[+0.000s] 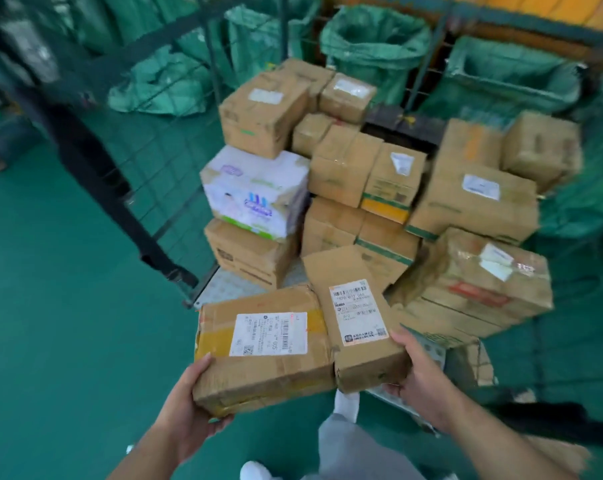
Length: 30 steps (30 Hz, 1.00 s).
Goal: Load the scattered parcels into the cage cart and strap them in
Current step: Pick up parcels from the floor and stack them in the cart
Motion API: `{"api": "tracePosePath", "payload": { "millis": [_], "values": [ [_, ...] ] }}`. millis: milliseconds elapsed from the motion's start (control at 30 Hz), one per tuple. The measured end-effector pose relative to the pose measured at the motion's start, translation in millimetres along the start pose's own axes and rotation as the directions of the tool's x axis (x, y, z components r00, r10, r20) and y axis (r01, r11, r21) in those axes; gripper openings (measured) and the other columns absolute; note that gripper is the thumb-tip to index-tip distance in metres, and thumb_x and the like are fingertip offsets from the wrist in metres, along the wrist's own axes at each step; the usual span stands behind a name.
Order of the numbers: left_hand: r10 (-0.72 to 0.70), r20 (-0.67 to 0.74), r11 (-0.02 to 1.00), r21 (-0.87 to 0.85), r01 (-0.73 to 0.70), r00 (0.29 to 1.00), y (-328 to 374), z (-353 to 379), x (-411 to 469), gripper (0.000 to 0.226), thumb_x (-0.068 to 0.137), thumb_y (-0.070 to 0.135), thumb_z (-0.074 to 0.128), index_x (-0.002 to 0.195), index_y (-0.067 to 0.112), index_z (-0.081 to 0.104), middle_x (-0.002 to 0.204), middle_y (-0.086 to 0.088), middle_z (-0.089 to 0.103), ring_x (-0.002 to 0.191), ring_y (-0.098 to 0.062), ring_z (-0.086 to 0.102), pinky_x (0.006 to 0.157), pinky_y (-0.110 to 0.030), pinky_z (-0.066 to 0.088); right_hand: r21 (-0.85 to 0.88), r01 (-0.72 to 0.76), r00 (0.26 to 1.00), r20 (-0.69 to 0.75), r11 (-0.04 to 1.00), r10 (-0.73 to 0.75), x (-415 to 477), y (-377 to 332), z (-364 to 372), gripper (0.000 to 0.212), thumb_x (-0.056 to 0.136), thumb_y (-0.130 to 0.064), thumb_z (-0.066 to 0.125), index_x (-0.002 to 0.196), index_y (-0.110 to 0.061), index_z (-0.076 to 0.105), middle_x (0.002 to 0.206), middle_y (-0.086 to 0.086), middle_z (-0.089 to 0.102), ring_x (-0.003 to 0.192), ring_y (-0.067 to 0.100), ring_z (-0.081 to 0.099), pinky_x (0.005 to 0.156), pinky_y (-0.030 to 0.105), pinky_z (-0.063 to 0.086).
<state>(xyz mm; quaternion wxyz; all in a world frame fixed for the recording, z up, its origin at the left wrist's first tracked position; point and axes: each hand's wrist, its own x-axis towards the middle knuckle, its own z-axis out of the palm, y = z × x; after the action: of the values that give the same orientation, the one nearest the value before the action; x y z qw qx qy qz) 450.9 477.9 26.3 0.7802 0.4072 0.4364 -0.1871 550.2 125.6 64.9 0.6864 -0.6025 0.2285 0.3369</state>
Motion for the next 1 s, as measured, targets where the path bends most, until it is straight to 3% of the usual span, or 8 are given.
{"api": "tracePosePath", "payload": {
  "millis": [167, 267, 400, 467, 600, 700, 800, 1000],
  "values": [
    [-0.022, 0.005, 0.991, 0.131, 0.021, 1.0, 18.2, 66.6, 33.0, 0.045, 0.079, 0.056, 0.065, 0.11, 0.023, 0.063, 0.096, -0.014, 0.07, 0.087, -0.031, 0.061, 0.072, -0.041, 0.047, 0.177, 0.008, 0.998, -0.059, 0.984, 0.002, 12.5, -9.7, -53.9, 0.044, 0.096, -0.05, 0.058, 0.14, -0.043, 0.053, 0.128, 0.005, 0.071, 0.12, 0.029, 0.062, 0.07, 0.035, 0.059],
    [-0.031, -0.001, 0.985, 0.17, 0.031, 1.0, 30.5, 106.2, 53.6, 0.046, 0.078, 0.057, 0.066, 0.109, 0.024, 0.065, 0.097, -0.014, 0.07, 0.086, -0.032, 0.06, 0.071, -0.04, 0.047, 0.2, 0.023, 0.994, -0.106, 0.979, -0.002, 38.5, -26.3, -94.0, 0.065, 0.085, -0.048, 0.07, 0.146, -0.043, 0.047, 0.131, 0.007, 0.068, 0.121, 0.03, 0.062, 0.074, 0.038, 0.06],
    [-0.048, -0.1, 0.984, 0.165, 0.064, 0.994, 40.6, 144.7, 80.3, 0.047, 0.079, 0.06, 0.064, 0.108, 0.023, 0.064, 0.092, -0.015, 0.071, 0.082, -0.033, 0.059, 0.068, -0.039, 0.046, -0.192, 0.076, 0.974, -0.198, 0.978, -0.115, 78.3, -68.8, -149.3, 0.095, 0.073, -0.045, 0.086, 0.153, -0.041, 0.035, 0.136, 0.0, 0.057, 0.107, 0.019, 0.067, 0.08, 0.036, 0.063],
    [-0.092, -0.161, 0.983, 0.141, 0.115, 0.983, 45.4, 156.6, 85.3, 0.053, 0.079, 0.062, 0.065, 0.116, 0.025, 0.062, 0.099, -0.014, 0.071, 0.086, -0.033, 0.06, 0.07, -0.039, 0.048, -0.469, 0.119, 0.953, -0.195, 0.875, -0.234, 100.0, -91.4, -173.7, 0.096, 0.072, -0.045, 0.089, 0.151, -0.035, 0.036, 0.132, -0.004, 0.049, 0.104, 0.012, 0.061, 0.078, 0.026, 0.059],
    [-0.094, -0.301, 0.991, 0.068, 0.119, 0.949, 50.7, 177.1, 88.1, 0.061, 0.074, 0.064, 0.07, 0.123, 0.028, 0.06, 0.113, -0.012, 0.072, 0.1, -0.035, 0.063, 0.078, -0.043, 0.05, -0.819, 0.142, 0.927, -0.087, 0.556, -0.365, 148.9, -125.3, -205.4, 0.102, 0.062, -0.061, 0.086, 0.143, -0.034, 0.03, 0.138, -0.002, 0.039, 0.117, 0.016, 0.051, 0.093, 0.035, 0.054],
    [-0.089, -0.359, 0.995, 0.016, 0.101, 0.929, 58.6, 190.1, 84.0, 0.068, 0.068, 0.061, 0.076, 0.126, 0.03, 0.061, 0.124, -0.011, 0.07, 0.111, -0.037, 0.062, 0.086, -0.048, 0.051, -0.878, 0.214, 0.924, 0.04, 0.428, -0.38, 183.5, -152.4, -209.6, 0.092, 0.063, -0.056, 0.086, 0.132, -0.032, 0.03, 0.131, -0.011, 0.028, 0.117, 0.014, 0.046, 0.086, 0.023, 0.049],
    [-0.093, -0.366, 0.995, -0.007, 0.097, 0.926, 71.0, 203.1, 83.6, 0.06, 0.073, 0.058, 0.074, 0.124, 0.028, 0.062, 0.123, -0.011, 0.068, 0.11, -0.036, 0.06, 0.082, -0.045, 0.051, -0.904, 0.293, 0.906, 0.158, 0.312, -0.394, 214.6, -177.2, -202.3, 0.082, 0.062, -0.056, 0.083, 0.121, -0.034, 0.029, 0.126, -0.012, 0.023, 0.117, 0.014, 0.042, 0.097, 0.029, 0.045],
    [-0.063, -0.368, 0.998, -0.004, 0.066, 0.928, 99.1, 203.9, 100.0, 0.063, 0.071, 0.057, 0.074, 0.125, 0.026, 0.063, 0.116, -0.012, 0.071, 0.108, -0.035, 0.061, 0.09, -0.046, 0.048, -0.865, 0.403, 0.859, 0.244, 0.3, -0.45, 262.8, -208.5, -163.4, 0.074, 0.064, -0.046, 0.084, 0.117, -0.033, 0.035, 0.128, -0.011, 0.022, 0.123, 0.016, 0.034, 0.105, 0.034, 0.043]
  ]
}}
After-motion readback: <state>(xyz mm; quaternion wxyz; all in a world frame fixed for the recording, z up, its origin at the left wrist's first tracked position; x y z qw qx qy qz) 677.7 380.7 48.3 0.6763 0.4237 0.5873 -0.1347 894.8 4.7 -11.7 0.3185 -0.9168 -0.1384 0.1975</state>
